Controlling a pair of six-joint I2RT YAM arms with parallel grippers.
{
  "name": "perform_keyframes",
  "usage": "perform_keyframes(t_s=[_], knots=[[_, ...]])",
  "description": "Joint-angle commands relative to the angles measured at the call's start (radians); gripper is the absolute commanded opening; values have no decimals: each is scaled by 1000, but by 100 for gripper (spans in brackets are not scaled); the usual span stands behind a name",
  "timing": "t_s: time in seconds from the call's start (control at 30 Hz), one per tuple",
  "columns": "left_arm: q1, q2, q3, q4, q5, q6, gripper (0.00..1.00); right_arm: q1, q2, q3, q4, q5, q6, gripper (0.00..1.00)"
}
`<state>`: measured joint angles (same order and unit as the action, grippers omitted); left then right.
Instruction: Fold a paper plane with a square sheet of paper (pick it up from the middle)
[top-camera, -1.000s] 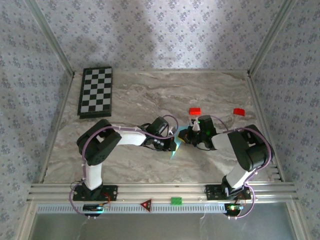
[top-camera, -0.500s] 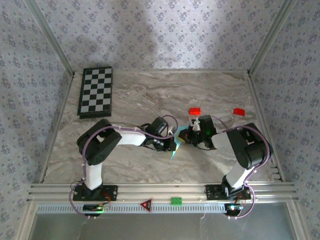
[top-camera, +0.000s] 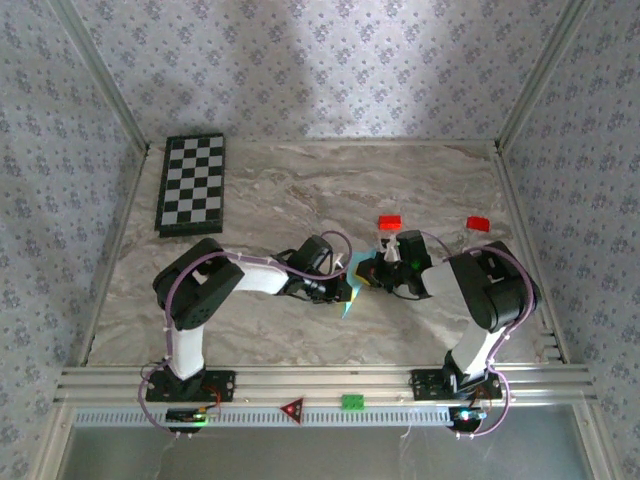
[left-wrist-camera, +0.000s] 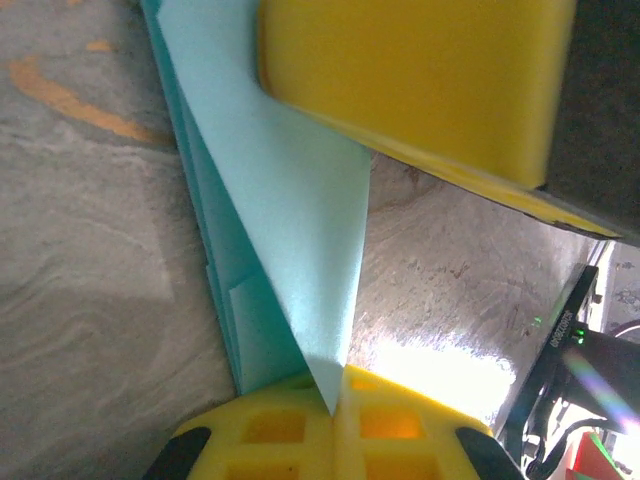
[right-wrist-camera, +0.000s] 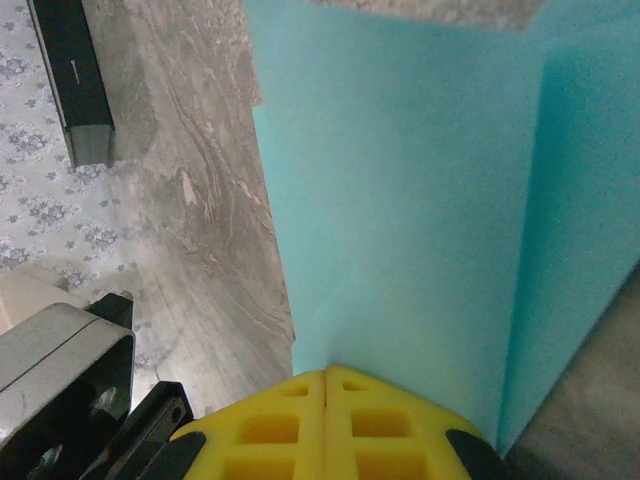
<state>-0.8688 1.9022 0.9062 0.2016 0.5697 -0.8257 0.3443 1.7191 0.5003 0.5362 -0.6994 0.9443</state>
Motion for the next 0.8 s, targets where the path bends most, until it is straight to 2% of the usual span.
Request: perform_keyframes(t_s=[0.0,0.07,0.27,0.37,0.53,0.77], knots=[[-2,58,-42,-52,-24,-2,0,1,53,-2,-85,51,-51,6],[-2,54,-47,-43,-13,1,1,5,55,-2,-108,68,-66,6],[-1,18,-56,-39,21,20,14,17,26,19,-266,150,-132,4],[-3,-3,-61,-43,39,32,17,16,14,27,-303,159,-150,4],[-5,-20,-64,-70,52,54,16,16,22,38,-314,157,-157,4],[-10,-45,-92,-68,68,63,8,18,40,45,-322,160,-155,4]])
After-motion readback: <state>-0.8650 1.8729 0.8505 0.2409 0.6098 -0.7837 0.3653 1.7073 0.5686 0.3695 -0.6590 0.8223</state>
